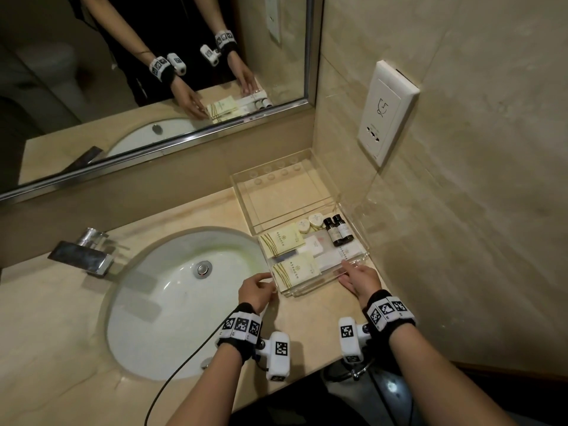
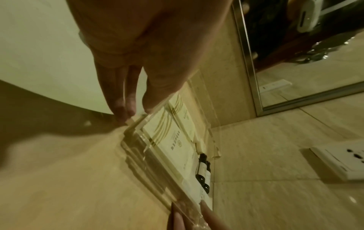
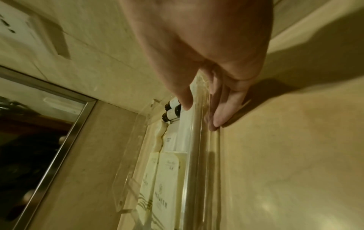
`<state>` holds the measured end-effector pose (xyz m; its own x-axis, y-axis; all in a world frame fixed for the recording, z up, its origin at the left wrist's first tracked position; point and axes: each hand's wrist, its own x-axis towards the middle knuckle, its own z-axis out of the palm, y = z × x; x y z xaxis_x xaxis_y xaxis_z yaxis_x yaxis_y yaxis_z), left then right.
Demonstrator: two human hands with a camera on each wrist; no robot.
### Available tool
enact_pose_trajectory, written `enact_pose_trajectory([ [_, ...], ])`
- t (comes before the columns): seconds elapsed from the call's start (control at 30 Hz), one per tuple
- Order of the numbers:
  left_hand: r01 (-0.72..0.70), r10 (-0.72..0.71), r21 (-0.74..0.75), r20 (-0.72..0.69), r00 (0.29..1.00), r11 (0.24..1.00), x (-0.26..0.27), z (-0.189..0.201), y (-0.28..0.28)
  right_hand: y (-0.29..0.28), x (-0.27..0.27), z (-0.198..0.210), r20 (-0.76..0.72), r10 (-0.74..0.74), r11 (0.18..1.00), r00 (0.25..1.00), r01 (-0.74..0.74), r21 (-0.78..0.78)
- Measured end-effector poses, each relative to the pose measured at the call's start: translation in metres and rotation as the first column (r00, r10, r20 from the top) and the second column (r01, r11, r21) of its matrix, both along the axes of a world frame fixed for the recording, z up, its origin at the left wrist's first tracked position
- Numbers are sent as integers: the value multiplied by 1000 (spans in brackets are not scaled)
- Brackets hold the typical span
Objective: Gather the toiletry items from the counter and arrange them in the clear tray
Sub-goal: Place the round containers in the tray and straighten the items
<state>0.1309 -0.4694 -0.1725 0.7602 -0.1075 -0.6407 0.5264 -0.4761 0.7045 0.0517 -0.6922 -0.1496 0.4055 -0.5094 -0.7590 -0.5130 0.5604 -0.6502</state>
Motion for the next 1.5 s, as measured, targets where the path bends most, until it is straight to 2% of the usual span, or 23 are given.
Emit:
enact_pose_trajectory([
  [0.1, -53, 51, -68, -39, 998, 996, -2, 11, -8, 2, 4, 3, 37, -69, 997, 997, 68, 35],
  [0.37, -212, 177, -193, -180, 967, 958, -5, 19, -14, 0, 12, -2, 10, -98, 994, 995, 97, 46],
  [0.67, -231, 219, -225, -76, 973, 947, 7, 22, -12, 3, 28, -2, 58, -139, 989, 989, 136, 63],
  [1.03, -245, 241, -216, -44, 970, 945, 42, 15, -18, -1, 67, -3, 85, -107, 993, 991, 102, 66],
  [1.2, -277, 278, -253, -30, 960, 927, 56, 16, -23, -7, 90, -1, 120, -127, 987, 985, 112, 118],
  [1.3, -359, 344, -263, -103, 933, 896, 56, 16, -26, -9, 95, -5, 136, -83, 991, 987, 68, 116],
  [1.4, -380, 331, -262, -213, 919, 887, 52, 17, -32, -10, 94, -13, 85, -20, 997, 996, 14, 72],
  [1.5, -391, 331, -234, -258, 908, 890, 54, 17, -41, -8, 97, -15, 41, 54, 997, 998, -56, 55],
])
